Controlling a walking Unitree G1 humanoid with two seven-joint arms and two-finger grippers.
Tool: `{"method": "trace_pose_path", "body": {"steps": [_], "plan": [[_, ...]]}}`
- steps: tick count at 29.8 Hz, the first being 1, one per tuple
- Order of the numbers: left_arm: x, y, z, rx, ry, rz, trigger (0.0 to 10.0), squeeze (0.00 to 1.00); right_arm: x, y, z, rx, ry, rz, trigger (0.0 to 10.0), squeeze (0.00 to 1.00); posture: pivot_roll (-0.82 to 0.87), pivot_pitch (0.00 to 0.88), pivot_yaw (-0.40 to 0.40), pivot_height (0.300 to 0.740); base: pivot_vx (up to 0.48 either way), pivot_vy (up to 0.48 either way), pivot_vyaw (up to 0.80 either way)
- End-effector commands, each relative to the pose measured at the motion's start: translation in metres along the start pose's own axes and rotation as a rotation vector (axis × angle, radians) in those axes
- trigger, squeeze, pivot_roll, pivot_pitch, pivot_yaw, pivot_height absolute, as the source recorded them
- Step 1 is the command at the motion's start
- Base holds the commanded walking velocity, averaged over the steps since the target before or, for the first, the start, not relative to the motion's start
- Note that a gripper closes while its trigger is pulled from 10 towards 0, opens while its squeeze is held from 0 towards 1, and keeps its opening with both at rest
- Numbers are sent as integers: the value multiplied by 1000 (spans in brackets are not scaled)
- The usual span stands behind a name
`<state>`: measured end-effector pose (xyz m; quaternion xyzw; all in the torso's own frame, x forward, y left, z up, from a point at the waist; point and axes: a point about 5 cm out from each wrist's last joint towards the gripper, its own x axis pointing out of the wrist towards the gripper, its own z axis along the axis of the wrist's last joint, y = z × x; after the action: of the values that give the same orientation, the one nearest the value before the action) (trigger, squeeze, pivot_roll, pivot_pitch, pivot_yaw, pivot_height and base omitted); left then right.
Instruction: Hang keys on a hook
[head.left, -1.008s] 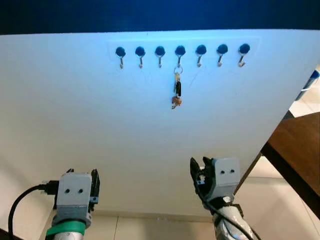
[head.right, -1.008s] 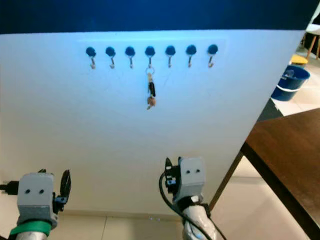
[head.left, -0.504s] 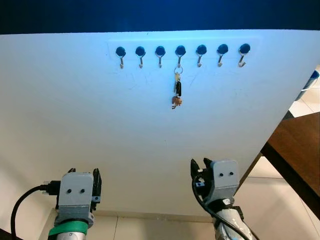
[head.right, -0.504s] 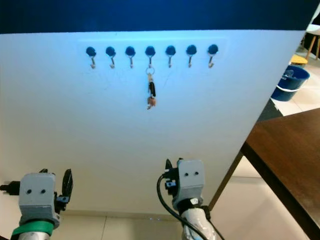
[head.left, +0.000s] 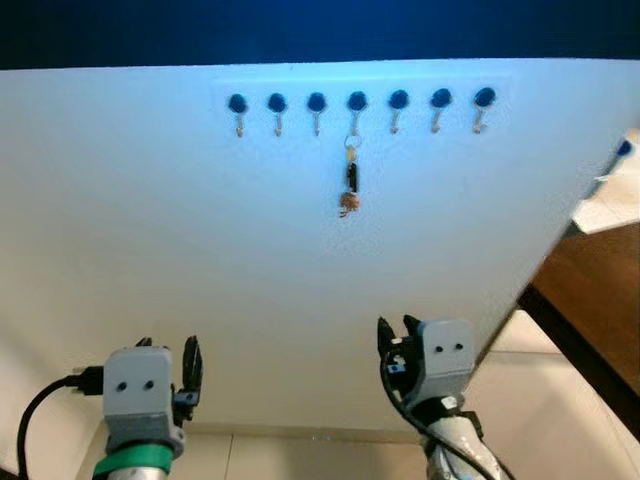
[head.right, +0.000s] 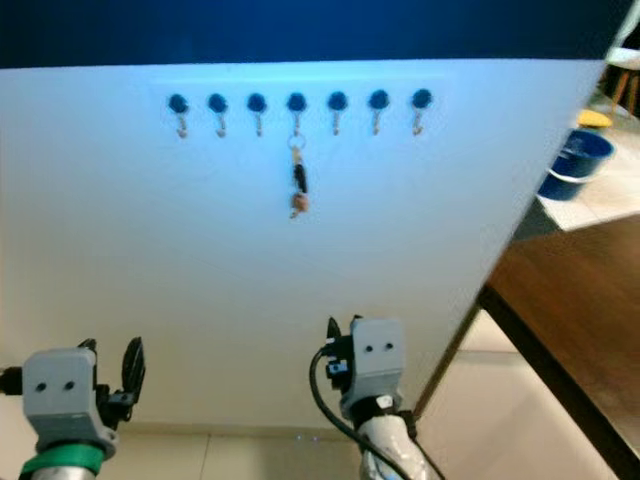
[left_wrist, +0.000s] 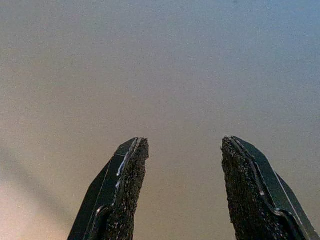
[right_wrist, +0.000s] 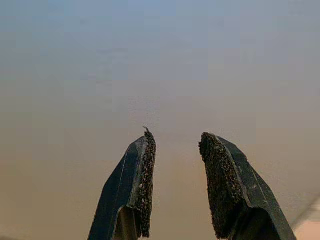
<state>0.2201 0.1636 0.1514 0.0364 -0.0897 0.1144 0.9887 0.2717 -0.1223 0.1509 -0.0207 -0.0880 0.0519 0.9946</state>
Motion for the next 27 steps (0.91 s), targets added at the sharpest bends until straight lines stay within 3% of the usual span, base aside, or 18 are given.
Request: {"method": "trace_pose_path", "body": {"steps": [1, 27], "plan": [[-2, 1, -4, 6, 19, 4, 10000, 0, -3, 0, -3, 2, 14, -6, 10000, 0, -131, 122, 120, 740, 0, 0, -800], [-3, 0, -7, 7, 30, -10, 10000, 0, -4, 0, -5, 0, 31, 2, 10000, 0, -135, 113, 116, 740, 0, 0, -800]]}}
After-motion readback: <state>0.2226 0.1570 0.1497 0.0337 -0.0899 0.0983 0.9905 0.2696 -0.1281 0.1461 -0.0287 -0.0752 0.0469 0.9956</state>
